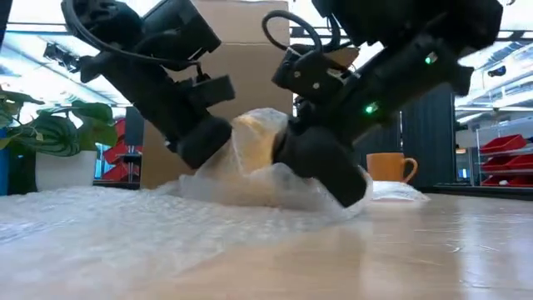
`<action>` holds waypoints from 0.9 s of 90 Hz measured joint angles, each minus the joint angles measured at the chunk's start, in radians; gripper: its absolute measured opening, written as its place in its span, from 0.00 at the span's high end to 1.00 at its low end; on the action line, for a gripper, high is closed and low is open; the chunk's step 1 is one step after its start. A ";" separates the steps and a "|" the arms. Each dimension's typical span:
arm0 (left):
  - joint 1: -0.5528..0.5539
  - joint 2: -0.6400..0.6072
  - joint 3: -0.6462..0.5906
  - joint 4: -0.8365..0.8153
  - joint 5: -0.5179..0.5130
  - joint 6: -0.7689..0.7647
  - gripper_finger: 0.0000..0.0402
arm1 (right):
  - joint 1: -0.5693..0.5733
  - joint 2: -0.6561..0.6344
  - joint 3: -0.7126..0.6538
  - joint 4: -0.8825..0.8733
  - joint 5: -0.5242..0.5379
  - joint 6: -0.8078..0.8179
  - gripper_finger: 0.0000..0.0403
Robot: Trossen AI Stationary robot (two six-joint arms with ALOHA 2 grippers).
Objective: Wrap mug
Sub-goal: Wrap the yellow mug with the bubble wrap
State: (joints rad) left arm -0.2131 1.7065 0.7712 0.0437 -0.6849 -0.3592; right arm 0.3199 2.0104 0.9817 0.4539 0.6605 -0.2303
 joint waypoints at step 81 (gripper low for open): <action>-0.005 0.003 0.008 -0.028 0.020 -0.013 0.71 | 0.137 -0.215 -0.003 -0.473 -0.094 0.307 0.79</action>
State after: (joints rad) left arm -0.2180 1.7092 0.7788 0.0156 -0.6647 -0.3720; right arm 0.4566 1.7952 0.9791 -0.0190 0.5666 0.0767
